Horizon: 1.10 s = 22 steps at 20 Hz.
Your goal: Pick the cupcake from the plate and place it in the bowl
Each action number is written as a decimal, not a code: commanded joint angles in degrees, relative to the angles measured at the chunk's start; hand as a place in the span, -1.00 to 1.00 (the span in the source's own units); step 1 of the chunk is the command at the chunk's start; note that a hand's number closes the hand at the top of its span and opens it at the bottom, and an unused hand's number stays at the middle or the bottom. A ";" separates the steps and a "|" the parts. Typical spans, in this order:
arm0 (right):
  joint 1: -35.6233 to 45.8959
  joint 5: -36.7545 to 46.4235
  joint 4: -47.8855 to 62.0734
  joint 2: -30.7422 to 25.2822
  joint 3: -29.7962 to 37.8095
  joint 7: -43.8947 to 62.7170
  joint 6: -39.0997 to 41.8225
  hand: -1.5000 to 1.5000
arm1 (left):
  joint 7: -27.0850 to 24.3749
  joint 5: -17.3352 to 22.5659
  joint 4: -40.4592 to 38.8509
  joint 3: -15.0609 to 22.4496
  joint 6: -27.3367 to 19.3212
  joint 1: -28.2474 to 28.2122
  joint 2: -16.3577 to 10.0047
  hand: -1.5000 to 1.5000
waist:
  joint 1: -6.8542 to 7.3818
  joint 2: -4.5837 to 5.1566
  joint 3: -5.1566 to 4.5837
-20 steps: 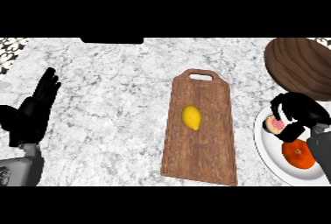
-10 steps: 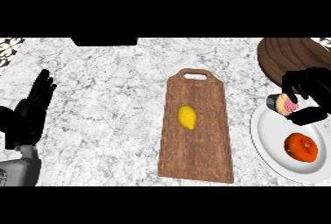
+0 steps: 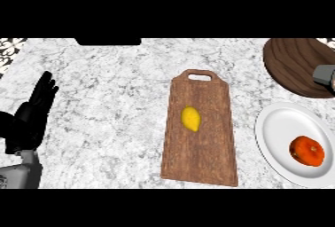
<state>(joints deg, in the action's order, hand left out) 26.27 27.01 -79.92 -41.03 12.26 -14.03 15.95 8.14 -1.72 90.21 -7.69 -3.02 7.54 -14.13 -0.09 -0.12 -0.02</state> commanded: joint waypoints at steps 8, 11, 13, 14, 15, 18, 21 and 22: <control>16.85 2.22 31.78 -1.80 1.99 -10.87 -0.88 1.00 | 1.81 0.12 0.18 -0.11 1.54 2.09 -0.22 0.00 | 1.63 0.53 0.07; 19.98 4.72 41.60 0.54 1.66 -15.25 -6.26 1.00 | 0.64 0.70 -1.48 -0.75 2.07 3.60 -0.49 0.00 | 2.34 0.85 0.11; 21.19 6.66 47.04 0.93 1.09 -18.72 -8.85 1.00 | -0.19 0.47 -2.50 -1.12 2.05 4.15 -0.73 0.00 | 2.50 1.00 0.12; 22.39 6.38 50.17 -0.81 2.20 -21.12 -8.54 1.00 | 0.22 0.85 -2.30 -0.95 2.60 3.49 -0.61 0.00 | 2.58 1.02 0.14; 22.01 6.46 52.17 -1.76 2.88 -23.38 -9.45 1.00 | -3.05 -1.38 -2.84 1.24 0.88 2.41 1.82 0.00 | 2.94 1.31 0.17; 25.08 8.88 56.77 1.46 1.87 -22.19 -14.67 1.00 | -0.09 -0.31 -1.81 0.74 1.48 4.84 0.99 0.00 | 4.15 1.68 0.25; 28.17 9.00 61.15 -0.96 2.87 -24.62 -14.10 1.00 | 0.49 -0.63 -0.57 0.97 1.23 4.10 1.11 0.00 | 4.14 1.55 0.26; 29.07 10.17 61.97 0.52 1.89 -23.13 -15.30 1.00 | 1.06 -0.90 -2.50 1.07 1.30 6.70 0.83 0.00 | 4.51 1.96 0.28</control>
<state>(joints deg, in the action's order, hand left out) 52.38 35.31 -23.38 -40.87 14.57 -36.06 3.01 7.55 -2.08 87.75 -7.25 -1.43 12.03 -13.38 3.72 1.44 0.20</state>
